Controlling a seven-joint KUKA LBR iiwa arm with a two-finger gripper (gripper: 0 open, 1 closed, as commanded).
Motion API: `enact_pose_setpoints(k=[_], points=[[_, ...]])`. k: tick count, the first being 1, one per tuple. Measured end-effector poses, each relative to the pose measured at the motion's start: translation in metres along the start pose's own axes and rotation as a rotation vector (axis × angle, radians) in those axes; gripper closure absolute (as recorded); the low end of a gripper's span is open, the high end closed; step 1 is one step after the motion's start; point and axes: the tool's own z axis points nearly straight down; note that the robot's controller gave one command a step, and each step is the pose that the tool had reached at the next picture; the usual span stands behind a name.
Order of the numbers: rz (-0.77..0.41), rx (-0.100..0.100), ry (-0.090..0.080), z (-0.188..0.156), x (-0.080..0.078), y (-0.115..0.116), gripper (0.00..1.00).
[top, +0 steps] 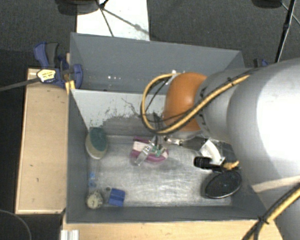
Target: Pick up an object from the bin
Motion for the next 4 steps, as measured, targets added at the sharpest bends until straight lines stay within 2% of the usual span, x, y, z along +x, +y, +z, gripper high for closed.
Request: enact_pose_setpoints(k=[1,2,3,4], points=[[-0.001,0.003,0.002,-0.002,0.0,0.002,0.0],[0.001,-0.002,-0.006,-0.004,-0.004,0.002,1.0],[0.0,0.005,0.003,-0.037,-0.004,0.003,1.0],[-0.003,0.005,0.003,-0.063,-0.005,0.003,1.0]])
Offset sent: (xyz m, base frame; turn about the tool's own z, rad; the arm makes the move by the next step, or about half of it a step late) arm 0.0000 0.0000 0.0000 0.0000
